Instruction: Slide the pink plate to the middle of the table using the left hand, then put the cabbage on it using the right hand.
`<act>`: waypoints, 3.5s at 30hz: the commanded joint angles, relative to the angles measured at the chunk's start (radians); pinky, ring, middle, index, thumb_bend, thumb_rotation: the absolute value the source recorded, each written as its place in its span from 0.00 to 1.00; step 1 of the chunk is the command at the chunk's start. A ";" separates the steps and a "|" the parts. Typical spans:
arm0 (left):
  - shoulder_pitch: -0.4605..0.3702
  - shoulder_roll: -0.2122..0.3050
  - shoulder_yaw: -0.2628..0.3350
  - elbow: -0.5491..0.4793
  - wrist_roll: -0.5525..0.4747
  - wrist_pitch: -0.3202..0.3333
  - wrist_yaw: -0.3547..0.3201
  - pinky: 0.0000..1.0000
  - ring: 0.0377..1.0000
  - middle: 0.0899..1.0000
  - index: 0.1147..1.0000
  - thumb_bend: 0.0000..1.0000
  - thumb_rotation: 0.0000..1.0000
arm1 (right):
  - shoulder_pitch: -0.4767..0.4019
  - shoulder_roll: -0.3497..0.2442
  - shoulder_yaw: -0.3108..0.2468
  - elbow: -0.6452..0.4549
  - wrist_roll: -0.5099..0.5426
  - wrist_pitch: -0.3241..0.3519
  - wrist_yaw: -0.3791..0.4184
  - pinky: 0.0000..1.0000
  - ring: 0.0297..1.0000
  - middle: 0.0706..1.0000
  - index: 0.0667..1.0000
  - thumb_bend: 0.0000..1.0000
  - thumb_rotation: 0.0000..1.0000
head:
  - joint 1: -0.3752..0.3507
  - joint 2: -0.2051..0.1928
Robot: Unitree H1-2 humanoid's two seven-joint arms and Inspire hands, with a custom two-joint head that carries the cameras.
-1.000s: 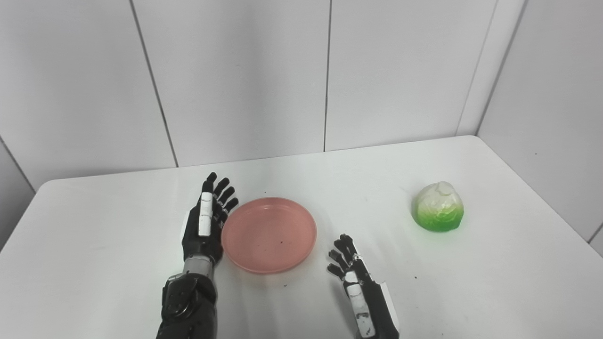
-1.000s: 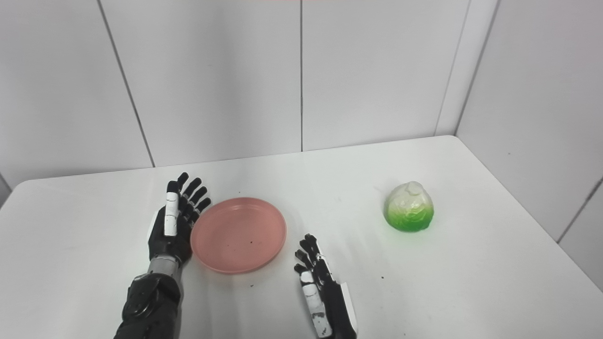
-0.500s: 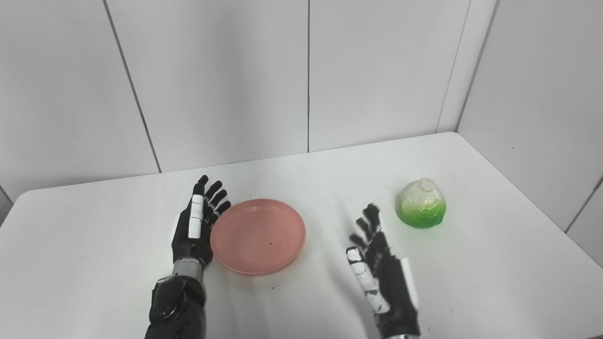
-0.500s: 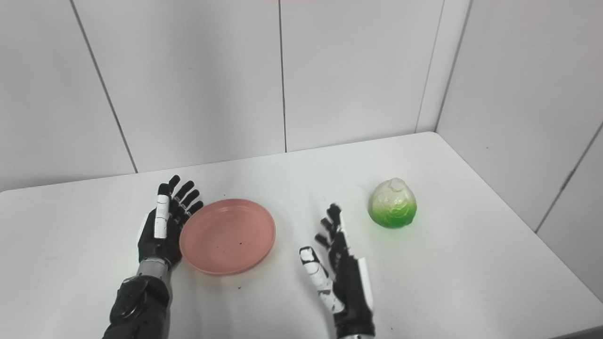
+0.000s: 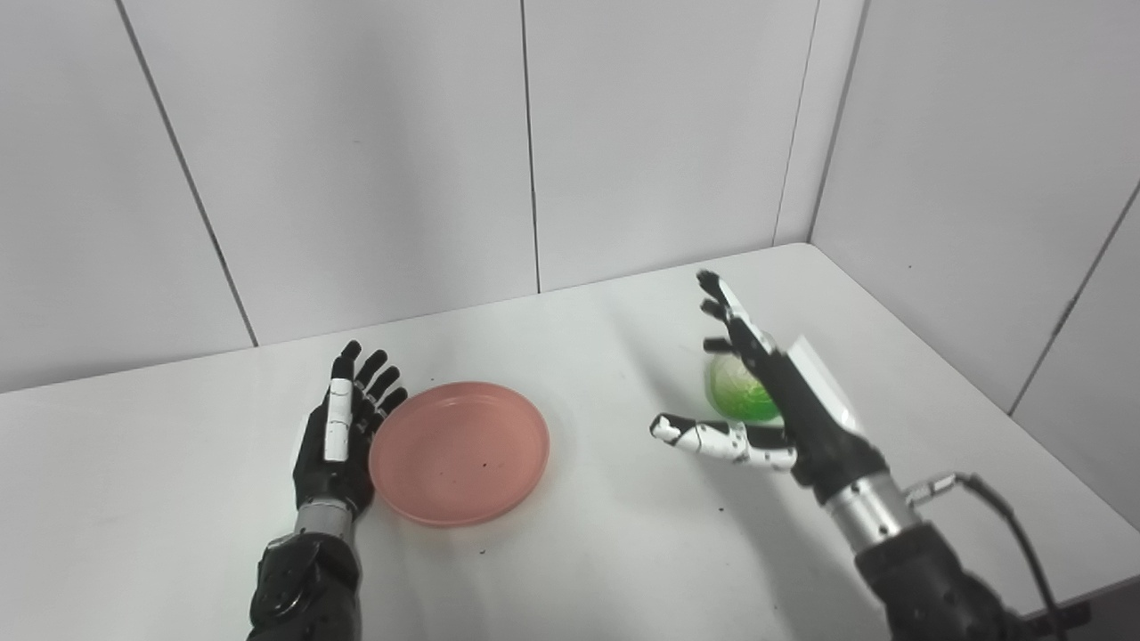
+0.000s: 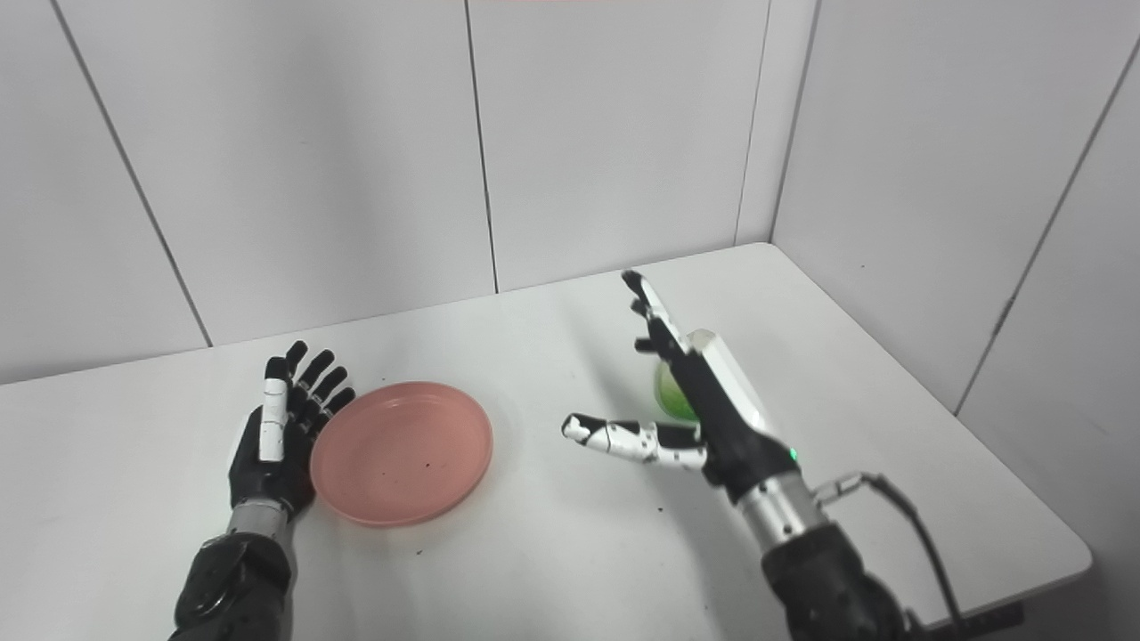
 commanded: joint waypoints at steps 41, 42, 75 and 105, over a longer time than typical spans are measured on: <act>0.052 -0.009 -0.013 0.019 0.012 -0.010 -0.003 0.88 0.89 0.91 0.96 1.00 0.78 | -0.629 -0.462 0.410 0.647 -0.529 -0.139 0.552 0.97 0.96 0.95 0.89 1.00 0.19 | 0.036 0.012; 0.052 -0.009 -0.012 0.018 0.011 -0.008 -0.003 0.87 0.89 0.91 0.96 1.00 0.78 | -0.630 -0.460 0.413 0.653 -0.536 -0.141 0.550 0.98 0.96 0.95 0.89 1.00 0.19 | 0.036 0.012; 0.061 -0.013 -0.022 -0.018 0.028 0.025 0.006 0.88 0.90 0.94 0.97 0.95 0.80 | -0.657 -0.394 0.442 0.880 -0.478 -0.113 0.660 0.65 0.87 0.93 0.89 1.00 0.21 | 0.049 0.023; 0.081 -0.014 -0.011 -0.062 0.017 0.055 0.009 0.86 0.89 0.93 0.99 0.97 0.80 | -0.511 -0.353 0.393 0.947 -0.392 -0.287 0.326 0.29 0.37 0.44 0.51 0.52 0.00 | 0.081 -0.012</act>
